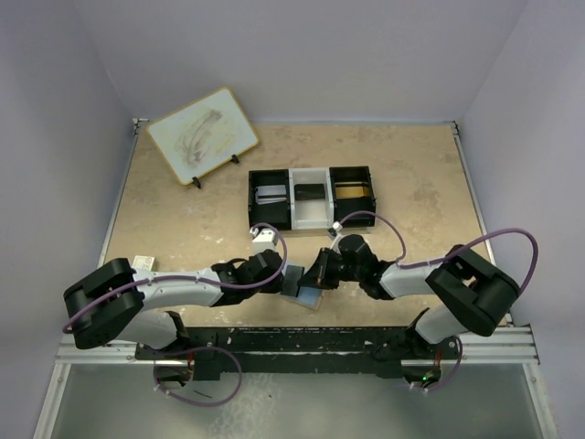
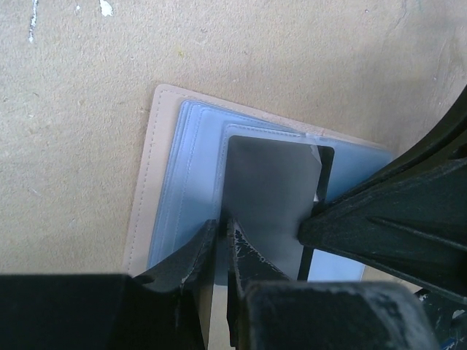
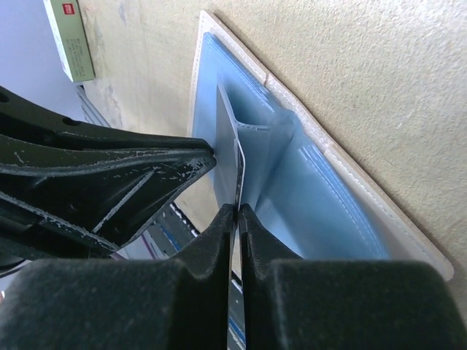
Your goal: Take the credit cards out of the card holder
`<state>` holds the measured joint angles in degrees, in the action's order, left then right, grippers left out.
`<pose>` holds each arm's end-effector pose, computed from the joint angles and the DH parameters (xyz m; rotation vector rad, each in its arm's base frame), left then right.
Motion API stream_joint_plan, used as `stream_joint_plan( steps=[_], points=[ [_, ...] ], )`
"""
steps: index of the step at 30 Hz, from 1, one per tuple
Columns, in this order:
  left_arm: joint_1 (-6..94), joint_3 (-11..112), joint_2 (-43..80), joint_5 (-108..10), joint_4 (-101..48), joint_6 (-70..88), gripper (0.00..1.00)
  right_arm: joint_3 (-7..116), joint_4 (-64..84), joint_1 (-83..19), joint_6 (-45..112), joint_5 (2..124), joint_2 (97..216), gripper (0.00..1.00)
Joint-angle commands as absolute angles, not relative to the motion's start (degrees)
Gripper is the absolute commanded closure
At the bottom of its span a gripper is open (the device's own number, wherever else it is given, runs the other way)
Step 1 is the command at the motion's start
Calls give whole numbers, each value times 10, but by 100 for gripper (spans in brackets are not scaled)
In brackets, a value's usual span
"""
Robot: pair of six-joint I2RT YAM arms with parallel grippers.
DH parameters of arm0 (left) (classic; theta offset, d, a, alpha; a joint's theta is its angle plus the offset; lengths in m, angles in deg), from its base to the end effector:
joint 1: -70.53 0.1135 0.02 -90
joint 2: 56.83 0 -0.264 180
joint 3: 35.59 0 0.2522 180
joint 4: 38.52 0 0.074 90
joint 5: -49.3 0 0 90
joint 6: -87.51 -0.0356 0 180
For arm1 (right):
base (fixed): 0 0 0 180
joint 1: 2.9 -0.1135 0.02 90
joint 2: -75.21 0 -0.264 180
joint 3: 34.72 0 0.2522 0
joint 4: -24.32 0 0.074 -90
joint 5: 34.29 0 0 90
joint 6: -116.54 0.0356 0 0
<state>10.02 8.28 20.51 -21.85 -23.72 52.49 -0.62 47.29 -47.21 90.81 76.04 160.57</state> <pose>0.1302 -0.2069 0.1516 -0.0363 2.4311 -0.5672 0.1710 0.1842 0.1290 0.1627 2.4070 1.4146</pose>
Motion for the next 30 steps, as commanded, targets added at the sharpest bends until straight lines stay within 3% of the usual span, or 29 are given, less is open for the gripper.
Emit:
stream_joint_plan(
  steps=[1, 8, 12, 17, 30],
  points=[
    [100, 80, 213, -217, -223, 529, 92, -10, 446, -466, 889, 766, 1587, 90],
    [100, 81, 214, -222, -226, 526, 92, 8, 457, -463, 880, 782, 1598, 92],
    [100, 83, 213, -222, -220, 525, 93, 12, 448, -463, 875, 780, 1592, 84],
    [100, 84, 213, -221, -221, 525, 93, 12, 438, -463, 872, 777, 1584, 82],
    [100, 83, 212, -220, -216, 524, 94, 9, 434, -463, 867, 773, 1568, 100]
  ],
)
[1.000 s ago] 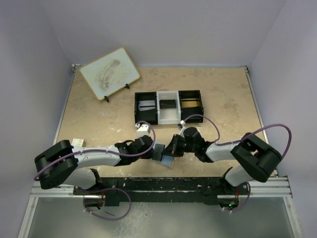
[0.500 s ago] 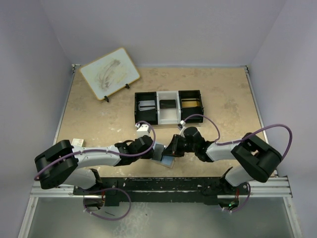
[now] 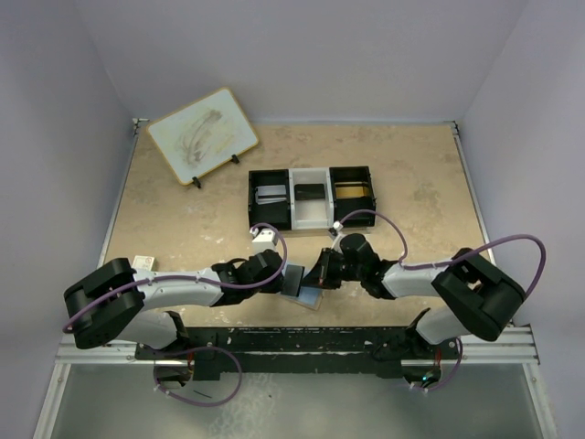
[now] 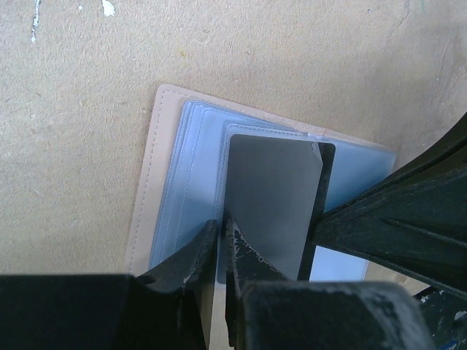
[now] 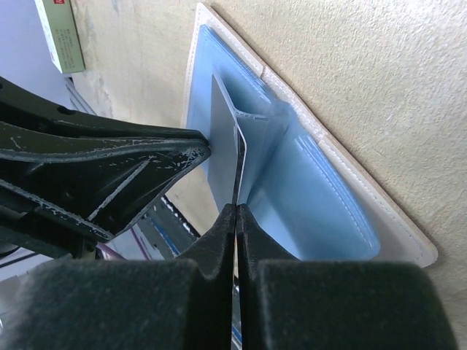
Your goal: Take the credit cards out of the card holder
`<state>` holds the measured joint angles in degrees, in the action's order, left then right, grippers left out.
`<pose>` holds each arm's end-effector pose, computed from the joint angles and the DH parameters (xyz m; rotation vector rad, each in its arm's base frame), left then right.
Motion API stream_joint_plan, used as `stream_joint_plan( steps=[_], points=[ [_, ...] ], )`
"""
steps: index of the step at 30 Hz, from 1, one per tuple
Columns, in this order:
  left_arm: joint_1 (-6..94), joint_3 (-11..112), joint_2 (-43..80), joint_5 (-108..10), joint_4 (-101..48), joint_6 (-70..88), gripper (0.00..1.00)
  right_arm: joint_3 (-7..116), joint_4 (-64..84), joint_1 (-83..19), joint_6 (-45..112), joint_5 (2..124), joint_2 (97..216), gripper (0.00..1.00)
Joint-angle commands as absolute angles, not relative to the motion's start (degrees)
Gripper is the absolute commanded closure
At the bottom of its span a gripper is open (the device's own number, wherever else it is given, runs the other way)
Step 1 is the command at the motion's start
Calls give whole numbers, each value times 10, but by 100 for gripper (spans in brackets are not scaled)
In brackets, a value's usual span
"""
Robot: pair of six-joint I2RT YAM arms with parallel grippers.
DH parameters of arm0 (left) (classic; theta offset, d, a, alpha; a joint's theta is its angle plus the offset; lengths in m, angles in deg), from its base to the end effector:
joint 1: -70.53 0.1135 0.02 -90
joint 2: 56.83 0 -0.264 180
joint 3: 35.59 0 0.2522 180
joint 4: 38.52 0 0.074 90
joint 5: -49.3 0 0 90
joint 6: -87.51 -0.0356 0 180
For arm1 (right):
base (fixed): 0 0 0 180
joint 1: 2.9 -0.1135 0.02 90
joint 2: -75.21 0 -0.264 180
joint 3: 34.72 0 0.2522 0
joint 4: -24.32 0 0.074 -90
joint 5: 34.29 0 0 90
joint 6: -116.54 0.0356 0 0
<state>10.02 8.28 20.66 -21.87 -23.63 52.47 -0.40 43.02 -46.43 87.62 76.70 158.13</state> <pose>0.1302 -0.2069 0.1509 -0.0348 2.4343 -0.5631 0.1704 0.1795 0.1329 0.1124 2.4211 1.3761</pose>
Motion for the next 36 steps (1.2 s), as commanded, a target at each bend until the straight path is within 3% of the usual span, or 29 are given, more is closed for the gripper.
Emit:
stream_joint_plan(
  steps=[1, 19, 26, 30, 34, 36],
  points=[
    [100, 82, 212, -220, -216, 524, 94, 9, 434, -463, 868, 773, 1567, 100],
    [100, 75, 194, -207, -223, 530, 93, -27, 380, -457, 870, 770, 1481, 100],
    [100, 98, 151, -198, -221, 524, 74, -21, 420, -455, 877, 769, 1533, 100],
    [99, 104, 136, -215, -259, 505, 69, -17, 438, -454, 881, 770, 1551, 100],
    [99, 113, 174, -246, -273, 489, 69, -16, 442, -452, 882, 768, 1558, 100],
    [99, 115, 201, -243, -266, 494, 76, -17, 442, -452, 882, 767, 1559, 100]
  ],
)
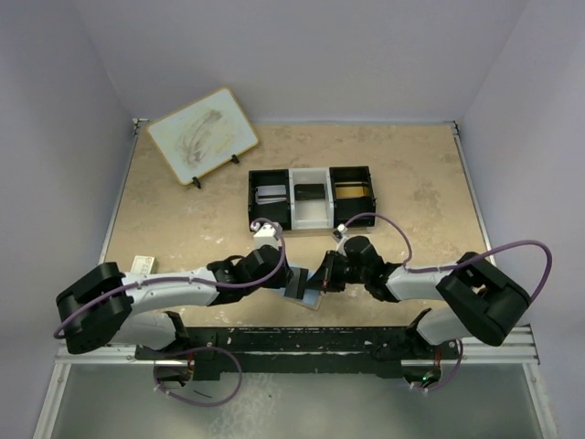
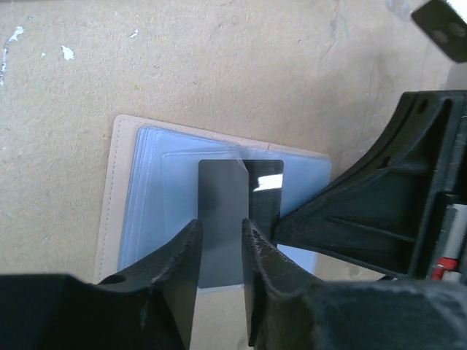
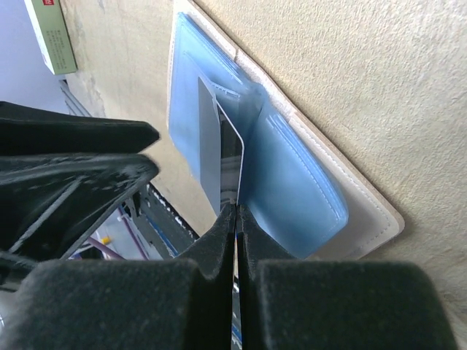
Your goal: Take the credit cards out of the card holder
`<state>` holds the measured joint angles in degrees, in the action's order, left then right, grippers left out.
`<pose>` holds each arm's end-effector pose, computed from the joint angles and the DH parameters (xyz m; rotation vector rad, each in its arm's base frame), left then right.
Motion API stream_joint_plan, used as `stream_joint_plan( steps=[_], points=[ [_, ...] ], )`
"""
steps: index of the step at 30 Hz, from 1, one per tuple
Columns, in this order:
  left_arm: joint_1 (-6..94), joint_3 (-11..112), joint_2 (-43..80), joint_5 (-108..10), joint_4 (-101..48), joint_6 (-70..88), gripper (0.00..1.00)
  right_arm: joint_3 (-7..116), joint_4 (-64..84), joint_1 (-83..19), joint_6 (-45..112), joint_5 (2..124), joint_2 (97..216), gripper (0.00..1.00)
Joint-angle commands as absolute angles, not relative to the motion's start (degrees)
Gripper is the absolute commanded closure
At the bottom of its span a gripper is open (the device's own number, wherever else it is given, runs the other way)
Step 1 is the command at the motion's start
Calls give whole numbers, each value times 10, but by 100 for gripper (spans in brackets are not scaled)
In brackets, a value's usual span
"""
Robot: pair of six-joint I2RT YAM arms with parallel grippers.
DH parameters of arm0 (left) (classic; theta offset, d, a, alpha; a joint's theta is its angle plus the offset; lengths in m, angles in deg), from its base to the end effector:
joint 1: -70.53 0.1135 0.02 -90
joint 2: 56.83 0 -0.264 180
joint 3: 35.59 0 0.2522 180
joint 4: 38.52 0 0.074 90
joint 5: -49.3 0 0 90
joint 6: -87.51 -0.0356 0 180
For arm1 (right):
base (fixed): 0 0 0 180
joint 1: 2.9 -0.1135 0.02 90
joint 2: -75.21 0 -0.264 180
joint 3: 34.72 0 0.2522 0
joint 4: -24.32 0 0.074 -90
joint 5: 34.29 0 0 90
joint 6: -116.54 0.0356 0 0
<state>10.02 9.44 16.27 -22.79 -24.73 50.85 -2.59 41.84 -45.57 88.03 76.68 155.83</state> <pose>0.1307 -0.2089 0.1754 -0.0181 2.3545 -0.6772 0.1649 0.1694 0.1299 0.1460 2.4365 1.3602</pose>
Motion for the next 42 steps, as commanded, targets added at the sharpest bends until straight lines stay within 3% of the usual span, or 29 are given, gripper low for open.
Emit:
stream_joint_plan(
  steps=[1, 9, 12, 21, 29, 38, 42],
  points=[
    [99, 115, 216, -240, -263, 496, 79, -19, 442, -451, 881, 766, 1558, 100],
    [92, 108, 245, -221, -242, 505, 96, -22, 451, -443, 880, 774, 1561, 100],
    [82, 111, 250, -214, -231, 502, 98, -22, 465, -442, 883, 776, 1573, 99],
    [70, 106, 248, -197, -216, 517, 100, -17, 516, -440, 900, 796, 1623, 83],
    [70, 107, 244, -192, -208, 518, 100, -10, 542, -440, 899, 806, 1651, 80],
    [70, 101, 240, -186, -206, 523, 100, -2, 505, -434, 871, 792, 1624, 98],
    [70, 100, 240, -184, -207, 524, 100, -6, 468, -431, 860, 779, 1601, 100]
  ],
)
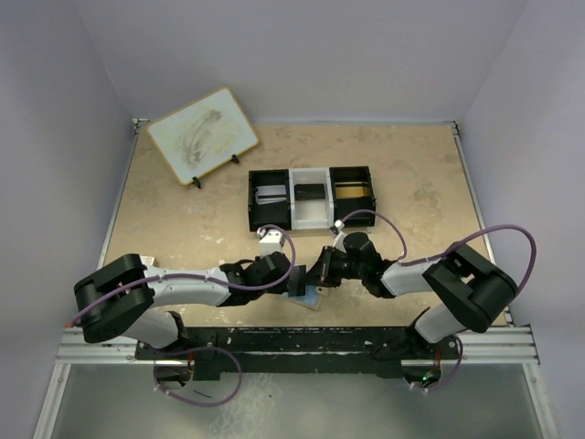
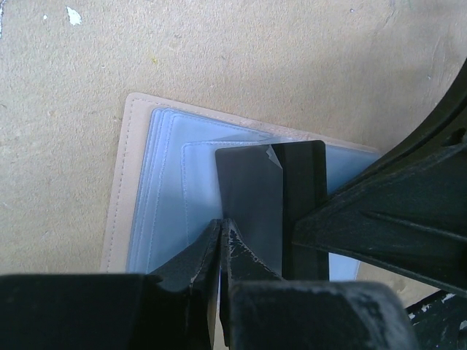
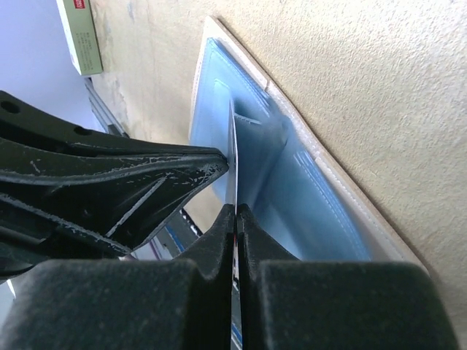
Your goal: Take the credit cards out of the card holder
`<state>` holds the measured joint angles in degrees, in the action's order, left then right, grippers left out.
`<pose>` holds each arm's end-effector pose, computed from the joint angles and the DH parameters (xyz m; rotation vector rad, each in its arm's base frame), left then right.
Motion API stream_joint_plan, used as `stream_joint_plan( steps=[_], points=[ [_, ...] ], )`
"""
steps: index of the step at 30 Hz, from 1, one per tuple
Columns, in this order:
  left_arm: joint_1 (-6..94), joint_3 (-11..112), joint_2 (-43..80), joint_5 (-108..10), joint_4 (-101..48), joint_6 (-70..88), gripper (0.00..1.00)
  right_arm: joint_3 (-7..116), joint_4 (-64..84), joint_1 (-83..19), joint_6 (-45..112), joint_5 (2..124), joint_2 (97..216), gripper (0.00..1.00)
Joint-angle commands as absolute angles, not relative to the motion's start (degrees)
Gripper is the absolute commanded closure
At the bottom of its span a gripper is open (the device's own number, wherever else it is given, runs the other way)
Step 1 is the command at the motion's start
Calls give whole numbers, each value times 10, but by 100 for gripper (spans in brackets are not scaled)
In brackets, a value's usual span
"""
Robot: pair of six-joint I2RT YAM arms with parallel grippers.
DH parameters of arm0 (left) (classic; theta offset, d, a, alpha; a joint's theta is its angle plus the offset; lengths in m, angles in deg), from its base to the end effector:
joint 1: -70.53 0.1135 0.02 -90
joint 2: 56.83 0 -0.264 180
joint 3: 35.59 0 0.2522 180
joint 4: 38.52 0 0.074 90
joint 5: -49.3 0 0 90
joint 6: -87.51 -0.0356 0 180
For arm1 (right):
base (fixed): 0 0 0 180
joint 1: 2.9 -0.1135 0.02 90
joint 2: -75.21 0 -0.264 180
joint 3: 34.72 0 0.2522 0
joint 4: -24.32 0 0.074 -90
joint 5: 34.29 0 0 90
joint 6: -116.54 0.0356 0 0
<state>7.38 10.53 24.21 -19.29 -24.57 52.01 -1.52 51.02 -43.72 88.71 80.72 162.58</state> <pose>0.1273 -0.2227 0.1492 0.0113 2.4152 -0.5376 0.1792 0.1747 0.1237 0.1254 2.3884 1.4535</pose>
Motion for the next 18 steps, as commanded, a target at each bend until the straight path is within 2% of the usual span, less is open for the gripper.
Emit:
stream_joint_plan(
  steps=[1, 6, 9, 13, 16, 18],
  points=[
    [70, 100, 240, -185, -206, 524, 100, -9, 470, -429, 859, 779, 1600, 100],
    [70, 102, 241, -184, -206, 521, 100, -11, 500, -422, 861, 807, 1630, 97],
    [70, 104, 240, -186, -203, 518, 100, -14, 532, -422, 876, 816, 1644, 87],
    [70, 104, 239, -186, -202, 519, 100, -11, 538, -422, 883, 812, 1643, 79],
    [70, 103, 239, -185, -203, 520, 100, -6, 528, -422, 878, 808, 1642, 79],
    [70, 103, 238, -185, -201, 520, 100, -5, 526, -422, 875, 810, 1642, 85]
  ],
)
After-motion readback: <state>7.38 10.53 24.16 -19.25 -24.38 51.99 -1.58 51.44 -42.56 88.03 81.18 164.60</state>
